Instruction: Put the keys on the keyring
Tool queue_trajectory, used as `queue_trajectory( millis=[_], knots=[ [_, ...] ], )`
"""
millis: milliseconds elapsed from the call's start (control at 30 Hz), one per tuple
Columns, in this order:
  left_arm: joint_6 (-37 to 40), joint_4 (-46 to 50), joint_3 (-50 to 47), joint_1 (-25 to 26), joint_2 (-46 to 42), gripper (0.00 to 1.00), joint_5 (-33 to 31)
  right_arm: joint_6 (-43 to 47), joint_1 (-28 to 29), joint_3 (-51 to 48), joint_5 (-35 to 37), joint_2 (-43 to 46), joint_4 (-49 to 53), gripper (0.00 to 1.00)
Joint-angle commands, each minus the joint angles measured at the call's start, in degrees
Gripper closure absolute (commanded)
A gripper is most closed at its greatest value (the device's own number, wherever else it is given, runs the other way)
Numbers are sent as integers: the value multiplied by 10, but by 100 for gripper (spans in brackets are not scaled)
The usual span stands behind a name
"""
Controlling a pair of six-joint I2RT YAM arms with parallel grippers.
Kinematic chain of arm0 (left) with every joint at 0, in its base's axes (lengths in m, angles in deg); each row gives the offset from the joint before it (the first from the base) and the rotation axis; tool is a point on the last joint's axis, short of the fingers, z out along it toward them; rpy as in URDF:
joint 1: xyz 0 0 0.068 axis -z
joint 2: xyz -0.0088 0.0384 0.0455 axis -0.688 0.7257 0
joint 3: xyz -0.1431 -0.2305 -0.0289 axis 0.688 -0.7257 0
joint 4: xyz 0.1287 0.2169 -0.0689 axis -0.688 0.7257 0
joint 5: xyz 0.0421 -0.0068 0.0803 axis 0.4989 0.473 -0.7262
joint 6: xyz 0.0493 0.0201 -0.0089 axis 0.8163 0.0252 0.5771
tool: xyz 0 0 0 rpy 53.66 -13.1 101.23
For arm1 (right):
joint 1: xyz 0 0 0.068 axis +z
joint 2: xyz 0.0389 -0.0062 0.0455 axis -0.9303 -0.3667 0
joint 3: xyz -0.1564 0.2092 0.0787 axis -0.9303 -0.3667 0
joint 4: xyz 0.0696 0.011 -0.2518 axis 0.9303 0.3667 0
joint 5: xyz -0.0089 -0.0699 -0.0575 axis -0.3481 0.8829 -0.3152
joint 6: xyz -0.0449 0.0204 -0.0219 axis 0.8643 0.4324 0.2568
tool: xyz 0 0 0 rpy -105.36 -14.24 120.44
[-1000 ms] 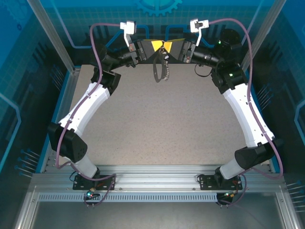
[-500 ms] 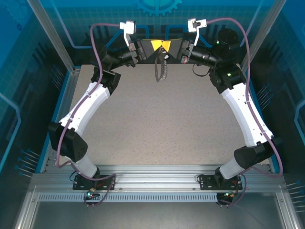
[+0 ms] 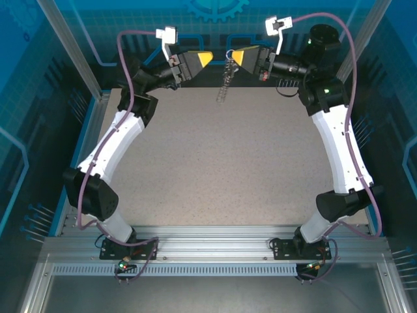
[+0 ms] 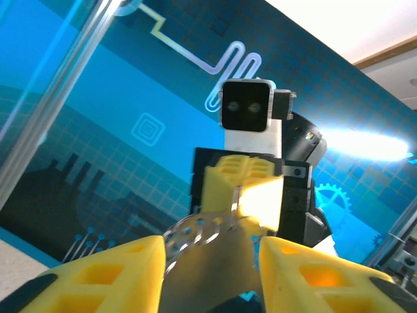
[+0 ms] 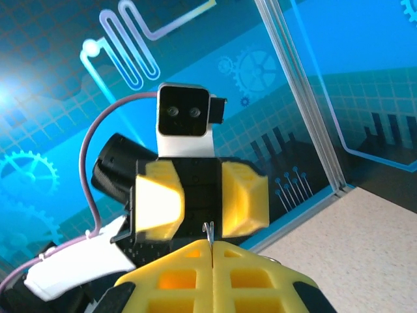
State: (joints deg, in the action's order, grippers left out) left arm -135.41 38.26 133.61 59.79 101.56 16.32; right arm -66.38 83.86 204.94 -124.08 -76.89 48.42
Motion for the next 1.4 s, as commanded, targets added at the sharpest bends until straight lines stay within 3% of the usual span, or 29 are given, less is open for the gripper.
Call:
queue_trajectory(
  millis=[0, 267, 567, 933, 1367],
  knots=[
    [33, 42, 22, -13, -27, 54, 33, 84, -11, 70, -59, -20, 116, 100],
    [139, 230, 100, -14, -12, 54, 111, 180, -32, 182, -98, -75, 270, 100],
    [186, 318, 142, -10, 4, 61, 158, 241, -22, 191, -112, -91, 348, 100],
    [238, 393, 173, 13, 29, 61, 180, 268, 12, 168, -121, -97, 374, 100],
    [239, 392, 182, 29, 46, 60, 189, 261, 26, 165, -130, -106, 360, 100]
  ],
)
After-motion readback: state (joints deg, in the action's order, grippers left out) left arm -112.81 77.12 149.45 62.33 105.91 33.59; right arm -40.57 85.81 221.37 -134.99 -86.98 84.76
